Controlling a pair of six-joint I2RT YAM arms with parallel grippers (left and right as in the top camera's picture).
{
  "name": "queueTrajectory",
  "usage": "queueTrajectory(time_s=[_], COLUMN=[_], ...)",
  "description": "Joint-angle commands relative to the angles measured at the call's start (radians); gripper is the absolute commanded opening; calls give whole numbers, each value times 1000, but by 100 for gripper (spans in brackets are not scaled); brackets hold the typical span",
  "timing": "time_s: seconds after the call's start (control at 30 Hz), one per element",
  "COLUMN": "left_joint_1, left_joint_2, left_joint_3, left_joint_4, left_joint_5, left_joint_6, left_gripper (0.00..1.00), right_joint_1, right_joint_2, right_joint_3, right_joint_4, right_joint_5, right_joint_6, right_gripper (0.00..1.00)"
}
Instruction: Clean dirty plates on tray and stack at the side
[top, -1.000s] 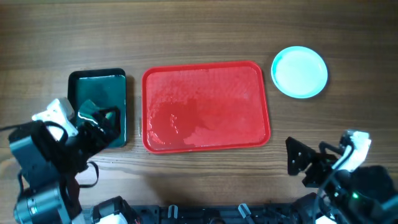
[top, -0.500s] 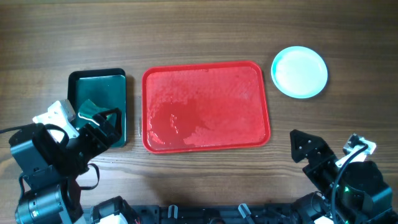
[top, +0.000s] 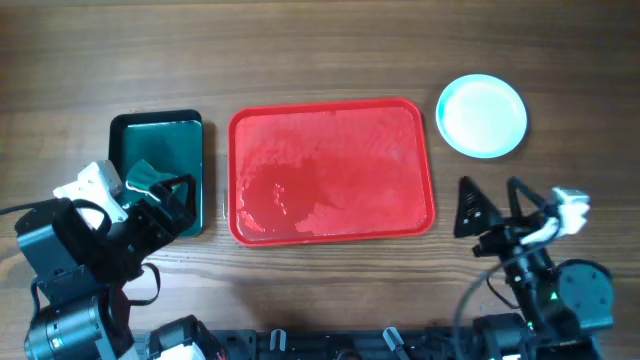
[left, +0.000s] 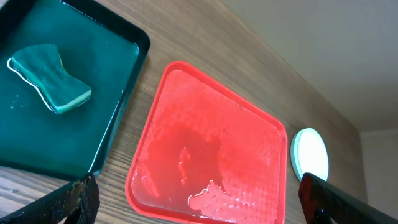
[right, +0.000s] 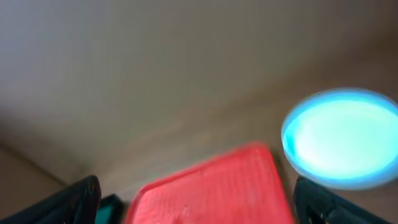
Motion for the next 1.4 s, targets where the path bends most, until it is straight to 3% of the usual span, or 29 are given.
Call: queueTrajectory(time_s=[0.0,0.17,0.23,0.37,0.5,0.57,1.2,1.37], left_joint_1=[-1,-1,-1,-1,-1,-1,-1,-18], left_joint_2=[-6,-6,-6,-6,-6,-6,-6,-6], left_joint_3=[-7,-6,-6,-7,-7,-6,-7,-7], left_joint_4=[3,3,3,3,3,3,3,-36], left_joint_5=[19,19,19,19,19,19,19,-42], left_joint_6=[23,23,23,23,23,23,23,27], left_gripper=[100,100,100,100,100,100,100,100], right_joint_1=[-74,-115,-119,-119,-119,-119,-119,-119], right_joint_2=[-86,-197,-235,-235,-235,-235,-235,-235], right_joint_3=[-219,-431,-521,-527,-527,-527,-527,-527], right_joint_4=[189,448,525,418,413,412,415,415], right_joint_5=[-169,-117,16,159,117,117,114,114], right_joint_6=[-270,-249,-161,-141,-422,-492,-492,-492], right_gripper=[100,100,100,100,100,100,100,100])
